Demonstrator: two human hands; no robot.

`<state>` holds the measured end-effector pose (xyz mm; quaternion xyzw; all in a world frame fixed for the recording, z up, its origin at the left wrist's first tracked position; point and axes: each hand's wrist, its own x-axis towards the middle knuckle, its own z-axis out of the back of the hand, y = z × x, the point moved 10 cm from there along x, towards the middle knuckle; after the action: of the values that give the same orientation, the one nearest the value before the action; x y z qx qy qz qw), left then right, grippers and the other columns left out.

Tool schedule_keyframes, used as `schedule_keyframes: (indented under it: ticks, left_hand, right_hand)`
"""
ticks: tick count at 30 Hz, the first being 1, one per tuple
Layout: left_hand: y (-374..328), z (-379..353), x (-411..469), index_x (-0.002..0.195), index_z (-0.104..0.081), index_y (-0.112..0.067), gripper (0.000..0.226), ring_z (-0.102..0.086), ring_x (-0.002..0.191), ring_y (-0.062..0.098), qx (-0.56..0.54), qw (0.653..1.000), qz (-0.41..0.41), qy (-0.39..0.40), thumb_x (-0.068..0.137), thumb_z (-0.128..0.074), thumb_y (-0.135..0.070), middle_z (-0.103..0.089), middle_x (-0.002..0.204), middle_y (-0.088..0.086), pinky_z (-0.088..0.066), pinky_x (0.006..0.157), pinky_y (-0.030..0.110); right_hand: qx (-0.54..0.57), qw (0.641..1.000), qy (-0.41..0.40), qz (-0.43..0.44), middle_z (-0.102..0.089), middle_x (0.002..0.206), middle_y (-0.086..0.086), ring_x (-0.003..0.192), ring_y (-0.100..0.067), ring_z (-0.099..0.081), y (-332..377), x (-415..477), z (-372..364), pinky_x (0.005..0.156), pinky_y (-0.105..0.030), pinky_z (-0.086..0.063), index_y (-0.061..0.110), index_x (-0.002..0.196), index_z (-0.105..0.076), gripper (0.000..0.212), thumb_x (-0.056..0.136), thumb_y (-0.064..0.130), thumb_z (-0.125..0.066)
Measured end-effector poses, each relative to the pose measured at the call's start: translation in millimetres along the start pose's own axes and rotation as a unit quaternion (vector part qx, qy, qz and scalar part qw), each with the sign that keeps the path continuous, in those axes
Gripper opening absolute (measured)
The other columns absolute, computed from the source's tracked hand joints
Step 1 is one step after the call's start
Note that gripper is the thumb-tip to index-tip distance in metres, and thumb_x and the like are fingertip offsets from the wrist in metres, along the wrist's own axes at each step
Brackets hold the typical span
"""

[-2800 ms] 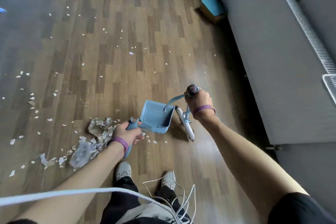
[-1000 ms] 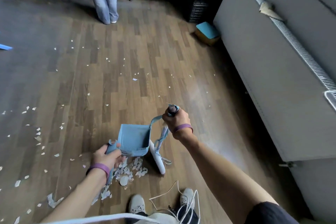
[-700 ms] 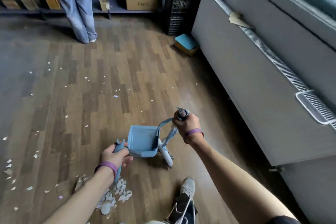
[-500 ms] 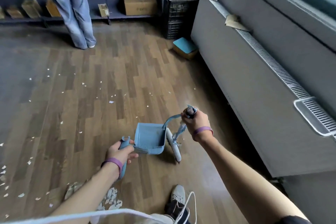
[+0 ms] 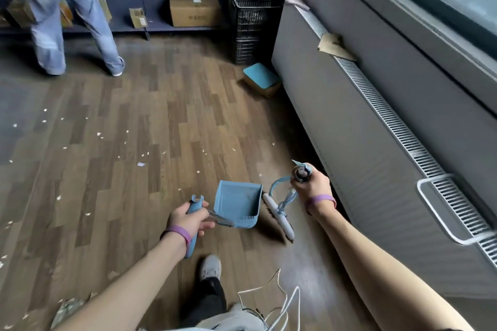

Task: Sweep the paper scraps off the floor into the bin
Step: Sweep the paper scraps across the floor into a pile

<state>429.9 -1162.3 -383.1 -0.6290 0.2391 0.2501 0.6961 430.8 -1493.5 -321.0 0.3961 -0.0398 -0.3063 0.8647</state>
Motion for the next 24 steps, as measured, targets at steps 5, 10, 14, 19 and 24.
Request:
schedule_keyframes:
  ticks: [5, 10, 14, 19, 24]
  left_hand:
    - [-33.7, -38.5, 59.3, 0.096, -0.061, -0.011, 0.017, -0.064, 0.046, 0.011, -0.003, 1.000, 0.014, 0.017, 0.086, -0.052, 0.000, -0.064, 0.077, 0.000, -0.038, 0.045, 0.020]
    - [-77.7, -65.4, 131.7, 0.099, -0.060, -0.010, 0.018, -0.063, 0.041, 0.008, 0.003, 0.999, 0.030, 0.025, 0.086, -0.053, 0.001, -0.064, 0.078, 0.000, -0.036, 0.037, 0.016]
    - [-114.6, -78.6, 173.9, 0.102, -0.061, -0.010, 0.020, -0.063, 0.042, 0.008, 0.010, 0.999, 0.033, 0.028, 0.086, -0.054, -0.001, -0.065, 0.081, 0.001, -0.038, 0.044, 0.021]
    - [-145.5, -90.7, 221.5, 0.099, -0.060, -0.013, 0.020, -0.062, 0.040, 0.006, -0.005, 0.999, 0.040, 0.001, 0.087, -0.054, 0.002, -0.065, 0.081, 0.005, -0.037, 0.047, 0.022]
    - [-164.1, -104.6, 255.3, 0.103, -0.061, -0.014, 0.024, -0.062, 0.040, 0.005, -0.023, 0.998, 0.046, -0.047, 0.086, -0.055, 0.002, -0.064, 0.078, 0.000, -0.037, 0.048, 0.021]
  right_hand:
    - [-0.006, 1.000, 0.011, -0.004, -0.066, 0.077, -0.001, 0.073, -0.022, -0.060, 10.8, 70.9, -6.6, 0.068, -0.029, -0.047, 0.021, 0.082, -0.062, 0.012, 0.076, 0.011, -0.062]
    - [-0.004, 1.000, 0.016, -0.016, -0.070, 0.081, -0.003, 0.081, -0.025, -0.066, 33.5, 152.2, -16.3, 0.077, -0.036, -0.054, 0.022, 0.081, -0.066, 0.018, 0.072, 0.007, -0.062]
    - [-0.010, 0.999, 0.030, -0.011, -0.070, 0.081, 0.001, 0.082, -0.022, -0.066, 56.0, 209.6, -24.7, 0.078, -0.034, -0.054, 0.026, 0.080, -0.065, 0.021, 0.072, 0.007, -0.062]
    - [-0.023, 0.998, 0.059, 0.021, -0.066, 0.076, 0.013, 0.076, -0.014, -0.063, 87.1, 273.8, -36.6, 0.075, -0.031, -0.052, 0.039, 0.073, -0.058, 0.029, 0.077, 0.010, -0.059]
    - [-0.064, 0.991, 0.107, 0.056, -0.068, 0.083, 0.000, 0.080, -0.023, -0.064, 107.5, 350.6, -56.5, 0.073, -0.033, -0.051, 0.022, 0.089, -0.062, 0.010, 0.082, 0.018, -0.057]
